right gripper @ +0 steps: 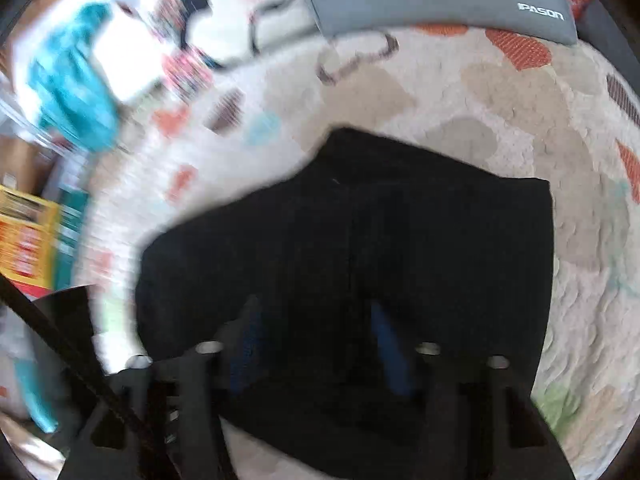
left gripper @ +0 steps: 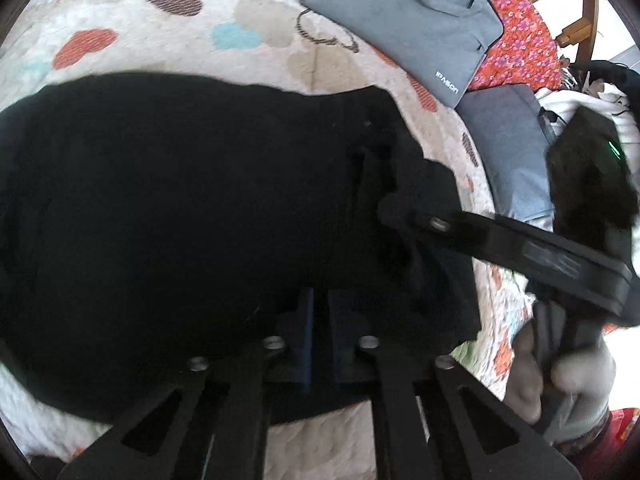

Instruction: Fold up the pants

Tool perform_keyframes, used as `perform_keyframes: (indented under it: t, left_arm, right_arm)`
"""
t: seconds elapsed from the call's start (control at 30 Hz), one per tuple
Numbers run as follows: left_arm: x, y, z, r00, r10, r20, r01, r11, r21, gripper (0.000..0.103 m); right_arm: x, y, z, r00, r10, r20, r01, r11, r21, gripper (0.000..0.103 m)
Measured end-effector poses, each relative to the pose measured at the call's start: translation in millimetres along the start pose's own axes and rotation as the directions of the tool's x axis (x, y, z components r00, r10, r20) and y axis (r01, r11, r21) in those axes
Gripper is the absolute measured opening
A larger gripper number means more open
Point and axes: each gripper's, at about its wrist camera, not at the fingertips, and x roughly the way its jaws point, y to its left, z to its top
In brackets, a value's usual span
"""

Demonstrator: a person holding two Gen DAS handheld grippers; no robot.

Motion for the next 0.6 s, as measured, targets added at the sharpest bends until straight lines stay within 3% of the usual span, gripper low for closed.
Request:
perform_keyframes:
  t: [0.07, 0.23, 0.3, 0.4, 0.53, 0.57, 0.6]
  left_arm:
    - [-7, 5, -7, 0.999, -0.043, 0.013, 0.043, 0.999, -0.007, 0.007]
    - [-23, 25, -27, 0.975, -0.202, 0.087, 0.206, 0.978, -0.034, 0.007]
    - [-26, 33, -34, 0.970, -0.217, 0.105, 0.224, 0.973, -0.053, 0.008]
    - [-33, 44, -44, 0.959, -0.246, 0.137, 0.259, 0.963, -0.080, 0.009]
    - [-40, 46, -50, 0.946, -0.275, 0.174, 0.293, 0.952, -0.088, 0.019]
    - [-42, 45, -50, 0.942, -0.280, 0.185, 0.299, 0.951, -0.083, 0.022]
    - [-44, 45, -52, 0.940, -0.282, 0.193, 0.301, 0.951, -0.073, 0.023]
  right_arm:
    - [3, 1, -1, 1.000, -0.002, -0.004, 0.002, 1.000, -0.010, 0.042]
    - [-16, -15, -2, 0.976, 0.216, 0.013, -0.216, 0.971, 0.106, 0.043]
    - [-27, -16, -5, 0.970, 0.238, 0.054, -0.243, 0.962, 0.125, 0.043]
    - [-34, -1, -12, 0.976, 0.208, 0.059, -0.212, 0.974, 0.075, 0.043]
    - [-15, 25, -27, 0.997, 0.072, 0.015, -0.071, 0.997, -0.031, 0.042]
    - [-10, 29, -32, 0.999, 0.046, 0.013, -0.045, 0.997, -0.060, 0.039]
    - [-6, 33, -37, 0.999, 0.036, 0.010, -0.035, 0.996, -0.084, 0.028]
